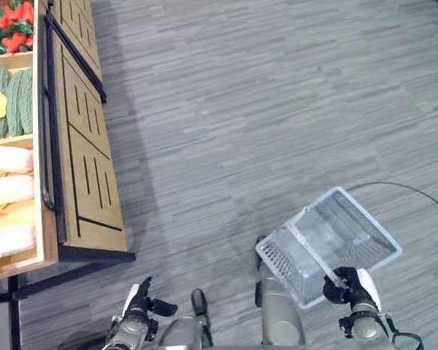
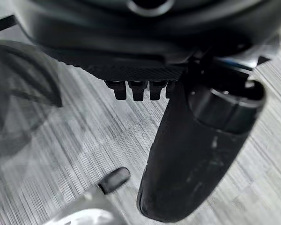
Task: Get the vegetables into the basket
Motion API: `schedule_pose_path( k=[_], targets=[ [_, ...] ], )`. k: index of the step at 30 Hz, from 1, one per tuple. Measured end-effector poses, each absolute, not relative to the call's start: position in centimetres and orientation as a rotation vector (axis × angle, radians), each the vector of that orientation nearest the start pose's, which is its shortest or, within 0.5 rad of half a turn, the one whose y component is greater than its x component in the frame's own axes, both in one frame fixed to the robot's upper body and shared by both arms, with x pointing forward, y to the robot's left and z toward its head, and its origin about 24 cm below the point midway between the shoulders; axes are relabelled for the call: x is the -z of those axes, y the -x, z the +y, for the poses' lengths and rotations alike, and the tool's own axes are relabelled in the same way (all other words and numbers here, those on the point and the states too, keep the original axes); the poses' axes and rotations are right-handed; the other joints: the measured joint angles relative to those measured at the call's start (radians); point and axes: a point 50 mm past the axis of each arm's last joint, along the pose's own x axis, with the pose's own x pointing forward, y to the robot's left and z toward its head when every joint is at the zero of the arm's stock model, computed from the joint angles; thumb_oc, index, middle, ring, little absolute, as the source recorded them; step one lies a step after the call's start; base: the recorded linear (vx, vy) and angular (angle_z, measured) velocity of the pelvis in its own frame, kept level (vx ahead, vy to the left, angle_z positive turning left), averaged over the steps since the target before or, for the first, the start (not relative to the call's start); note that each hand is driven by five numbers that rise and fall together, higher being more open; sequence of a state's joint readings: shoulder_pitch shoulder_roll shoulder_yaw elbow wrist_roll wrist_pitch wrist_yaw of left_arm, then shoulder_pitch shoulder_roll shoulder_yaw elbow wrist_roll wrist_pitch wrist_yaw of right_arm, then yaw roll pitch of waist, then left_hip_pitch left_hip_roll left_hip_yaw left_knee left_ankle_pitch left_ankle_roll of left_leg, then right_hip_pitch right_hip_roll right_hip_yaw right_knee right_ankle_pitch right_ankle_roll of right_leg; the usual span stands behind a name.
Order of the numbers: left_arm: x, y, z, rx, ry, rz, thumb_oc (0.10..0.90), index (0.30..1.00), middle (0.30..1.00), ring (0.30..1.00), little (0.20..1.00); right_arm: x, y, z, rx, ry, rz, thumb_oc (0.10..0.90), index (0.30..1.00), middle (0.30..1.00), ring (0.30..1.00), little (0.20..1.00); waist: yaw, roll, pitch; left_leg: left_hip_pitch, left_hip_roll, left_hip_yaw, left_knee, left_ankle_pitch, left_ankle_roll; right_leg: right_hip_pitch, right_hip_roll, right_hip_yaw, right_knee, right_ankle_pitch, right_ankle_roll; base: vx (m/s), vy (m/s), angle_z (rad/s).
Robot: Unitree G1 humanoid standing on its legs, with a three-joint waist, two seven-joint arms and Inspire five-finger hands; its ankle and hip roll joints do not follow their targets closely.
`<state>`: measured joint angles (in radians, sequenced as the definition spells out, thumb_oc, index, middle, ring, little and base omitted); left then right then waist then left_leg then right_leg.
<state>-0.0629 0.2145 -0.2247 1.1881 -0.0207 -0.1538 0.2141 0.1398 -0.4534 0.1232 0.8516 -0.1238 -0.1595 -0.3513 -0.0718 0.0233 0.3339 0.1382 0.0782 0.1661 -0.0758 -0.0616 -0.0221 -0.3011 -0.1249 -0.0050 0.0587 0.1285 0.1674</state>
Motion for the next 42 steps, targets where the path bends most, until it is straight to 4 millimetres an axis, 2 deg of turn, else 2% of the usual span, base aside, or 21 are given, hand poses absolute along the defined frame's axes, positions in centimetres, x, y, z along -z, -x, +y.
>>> schedule_pose_path(
  k=[2, 5, 6, 10, 12, 13, 15, 16, 19, 20, 21, 22, 25, 32, 33, 35, 36, 38, 40, 41, 42],
  targets=[
    [14.9, -13.3, 21.2, -0.098, -0.390, 0.955, 0.900, 1.000, 1.000, 1.000, 1.000, 9.7, -13.2, -30.8, 0.306, 0.735, 0.748, 0.400, 0.300, 0.300, 0.300, 0.300, 0.010, 0.020, -0.001, 0.009, 0.047, 0.004, 0.038, 0.035, -0.044, 0.010, 0.034, -0.020, 0.054, 0.026, -0.035, 0.11, -0.286, 0.36],
    [14.8, -13.8, 20.6, -0.083, -0.377, 0.935, 0.900, 1.000, 1.000, 1.000, 1.000, 8.3, -14.0, -32.7, 0.351, 0.770, 0.708, 0.400, 0.300, 0.300, 0.300, 0.300, 0.007, 0.040, -0.002, -0.026, 0.097, -0.046, 0.105, 0.099, -0.067, 0.028, 0.058, -0.087, 0.098, -0.014, -0.110, 0.11, -0.263, 0.47],
    [14.8, -14.0, 20.4, -0.081, -0.374, 0.933, 0.900, 1.000, 1.000, 1.000, 1.000, 7.7, -14.2, -33.3, 0.356, 0.790, 0.691, 0.400, 0.300, 0.300, 0.300, 0.300, 0.006, 0.045, -0.001, -0.031, 0.113, -0.047, 0.121, 0.130, -0.099, 0.045, 0.065, -0.109, 0.101, -0.019, -0.132, 0.08, -0.170, 0.29],
    [14.6, -14.8, 19.9, -0.071, -0.368, 0.917, 0.900, 1.000, 1.000, 1.000, 1.000, 6.7, -14.6, -34.1, 0.357, 0.820, 0.653, 0.400, 0.300, 0.300, 0.300, 0.300, 0.000, 0.050, -0.003, -0.051, 0.128, -0.067, 0.189, 0.187, -0.154, 0.089, 0.091, -0.136, 0.095, -0.064, -0.168, 0.11, -0.253, 0.16],
    [14.4, -15.8, 18.9, -0.054, -0.353, 0.893, 0.900, 1.000, 1.000, 1.000, 1.000, 7.0, -14.0, -34.1, 0.350, 0.820, 0.664, 0.400, 0.300, 0.300, 0.300, 0.300, 0.005, 0.046, -0.001, -0.095, 0.135, -0.104, 0.293, 0.224, -0.201, 0.121, 0.095, -0.151, 0.092, -0.087, -0.184, 0.12, -0.220, 0.23],
    [14.3, -16.0, 18.4, -0.043, -0.351, 0.887, 0.900, 1.000, 1.000, 1.000, 1.000, 7.2, -13.5, -34.1, 0.347, 0.820, 0.681, 0.400, 0.300, 0.300, 0.300, 0.300, 0.005, 0.042, 0.002, -0.111, 0.136, -0.103, 0.337, 0.238, -0.208, 0.142, 0.088, -0.159, 0.082, -0.090, -0.187, 0.13, -0.118, 0.27],
    [14.3, -16.2, 17.7, -0.025, -0.339, 0.878, 0.900, 1.000, 1.000, 1.000, 1.000, 7.9, -12.8, -33.8, 0.346, 0.808, 0.712, 0.400, 0.300, 0.300, 0.300, 0.300, 0.009, 0.027, 0.009, -0.126, 0.139, -0.077, 0.370, 0.219, -0.216, 0.183, 0.082, -0.166, 0.058, -0.093, -0.195, 0.12, -0.060, 0.20],
    [14.1, -16.7, 17.2, -0.005, -0.347, 0.861, 0.900, 1.000, 1.000, 1.000, 1.000, 8.5, -12.1, -33.6, 0.349, 0.798, 0.745, 0.400, 0.300, 0.300, 0.300, 0.300, 0.004, 0.027, 0.009, -0.143, 0.130, -0.053, 0.327, 0.191, -0.212, 0.205, 0.080, -0.187, 0.034, -0.092, -0.198, 0.12, -0.027, 0.28],
    [13.9, -17.2, 17.0, 0.006, -0.354, 0.840, 0.900, 1.000, 1.000, 1.000, 1.000, 8.8, -11.8, -33.3, 0.334, 0.789, 0.757, 0.400, 0.300, 0.300, 0.300, 0.300, 0.005, 0.028, 0.009, -0.190, 0.104, -0.042, 0.250, 0.179, -0.208, 0.215, 0.085, -0.199, 0.022, -0.096, -0.200, 0.18, 0.009, 0.18],
    [13.8, -17.4, 16.9, 0.009, -0.360, 0.840, 0.900, 1.000, 1.000, 1.000, 1.000, 8.9, -11.7, -33.2, 0.339, 0.788, 0.758, 0.400, 0.300, 0.300, 0.300, 0.300, 0.001, 0.029, 0.008, -0.204, 0.098, -0.042, 0.194, 0.175, -0.203, 0.223, 0.086, -0.209, 0.003, -0.105, -0.187, 0.35, 0.073, 0.30],
    [13.6, -18.0, 17.0, 0.003, -0.369, 0.829, 0.900, 1.000, 1.000, 1.000, 1.000, 9.2, -11.4, -33.1, 0.343, 0.780, 0.772, 0.400, 0.300, 0.300, 0.300, 0.300, 0.015, 0.027, 0.009, -0.232, 0.102, -0.044, 0.053, 0.187, -0.187, 0.230, 0.101, -0.213, -0.019, -0.101, -0.175, 0.27, 0.055, 0.18],
    [13.7, -17.9, 17.2, -0.007, -0.374, 0.838, 0.900, 1.000, 1.000, 1.000, 1.000, 9.4, -11.3, -32.8, 0.344, 0.769, 0.781, 0.400, 0.300, 0.300, 0.300, 0.300, 0.035, 0.027, 0.009, -0.245, 0.123, -0.043, -0.012, 0.207, -0.187, 0.245, 0.119, -0.207, -0.032, -0.102, -0.175, 0.32, 0.071, 0.01],
    [13.7, -17.8, 17.8, -0.040, -0.370, 0.850, 0.900, 1.000, 1.000, 1.000, 1.000, 9.5, -11.3, -32.6, 0.346, 0.766, 0.778, 0.400, 0.300, 0.300, 0.300, 0.300, 0.057, 0.027, 0.010, -0.292, 0.138, -0.042, -0.015, 0.244, -0.169, 0.292, 0.133, -0.186, -0.046, -0.119, -0.188, 0.35, 0.122, -0.33],
    [13.9, -17.2, 18.3, -0.050, -0.387, 0.859, 0.900, 1.000, 1.000, 1.000, 1.000, 10.4, -8.8, -32.9, 0.350, 0.780, 0.866, 0.400, 0.300, 0.300, 0.300, 0.300, 0.054, 0.030, 0.004, -0.267, 0.093, 0.036, 0.024, 0.274, -0.087, 0.379, 0.111, -0.112, -0.054, -0.158, -0.125, 0.22, 0.198, -0.34],
    [13.8, -17.4, 18.4, -0.049, -0.389, 0.854, 0.900, 1.000, 1.000, 1.000, 1.000, 10.6, -8.5, -32.8, 0.351, 0.780, 0.884, 0.400, 0.300, 0.300, 0.300, 0.300, 0.053, 0.028, -0.005, -0.254, 0.067, 0.069, 0.005, 0.248, -0.035, 0.366, 0.086, -0.092, -0.031, -0.181, -0.099, 0.07, 0.121, -0.30],
    [13.2, -18.2, 19.4, -0.063, -0.417, 0.828, 0.900, 1.000, 1.000, 1.000, 1.000, 11.0, -8.8, -31.8, 0.328, 0.757, 0.877, 0.400, 0.300, 0.300, 0.300, 0.300, 0.051, -0.019, -0.005, -0.256, 0.001, 0.103, -0.011, 0.234, 0.019, 0.306, 0.017, -0.058, 0.036, -0.208, -0.075, 0.10, 0.158, -0.20],
    [13.0, -18.5, 20.0, -0.072, -0.430, 0.818, 0.900, 1.000, 1.000, 1.000, 1.000, 11.3, -8.8, -31.4, 0.335, 0.741, 0.883, 0.400, 0.300, 0.300, 0.300, 0.300, 0.051, -0.029, -0.006, -0.251, -0.022, 0.099, -0.011, 0.221, 0.045, 0.292, -0.005, -0.045, 0.072, -0.208, -0.074, 0.15, 0.251, 0.06],
    [12.7, -18.7, 21.3, -0.080, -0.484, 0.810, 0.900, 1.000, 1.000, 1.000, 1.000, 11.7, -10.0, -30.9, 0.324, 0.735, 0.891, 0.400, 0.300, 0.300, 0.300, 0.300, 0.065, -0.060, -0.019, -0.219, -0.064, 0.125, -0.011, 0.184, 0.076, 0.288, -0.048, -0.012, 0.119, -0.216, -0.034, 0.13, 0.239, -0.17],
    [11.9, -19.6, 22.4, -0.104, -0.517, 0.778, 0.900, 1.000, 1.000, 1.000, 1.000, 10.9, -13.1, -30.3, 0.323, 0.723, 0.802, 0.400, 0.300, 0.300, 0.300, 0.300, 0.083, -0.063, -0.020, -0.219, -0.091, 0.145, -0.011, 0.153, 0.088, 0.243, -0.071, 0.007, 0.173, -0.217, -0.005, 0.14, 0.245, -0.45],
    [11.8, -19.7, 22.8, -0.118, -0.521, 0.781, 0.900, 1.000, 1.000, 1.000, 1.000, 10.4, -14.9, -29.9, 0.317, 0.720, 0.760, 0.400, 0.300, 0.300, 0.300, 0.300, 0.086, -0.062, -0.020, -0.202, -0.099, 0.163, -0.012, 0.140, 0.101, 0.211, -0.082, 0.005, 0.252, -0.214, 0.003, 0.13, 0.232, -0.38],
    [11.8, -19.7, 22.8, -0.117, -0.520, 0.776, 0.900, 1.000, 1.000, 1.000, 1.000, 10.3, -15.3, -29.7, 0.308, 0.721, 0.742, 0.400, 0.300, 0.300, 0.300, 0.300, 0.092, -0.062, -0.020, -0.175, -0.103, 0.174, -0.011, 0.124, 0.109, 0.158, -0.091, 0.014, 0.389, -0.211, 0.009, 0.20, 0.259, -0.24]
  ],
)
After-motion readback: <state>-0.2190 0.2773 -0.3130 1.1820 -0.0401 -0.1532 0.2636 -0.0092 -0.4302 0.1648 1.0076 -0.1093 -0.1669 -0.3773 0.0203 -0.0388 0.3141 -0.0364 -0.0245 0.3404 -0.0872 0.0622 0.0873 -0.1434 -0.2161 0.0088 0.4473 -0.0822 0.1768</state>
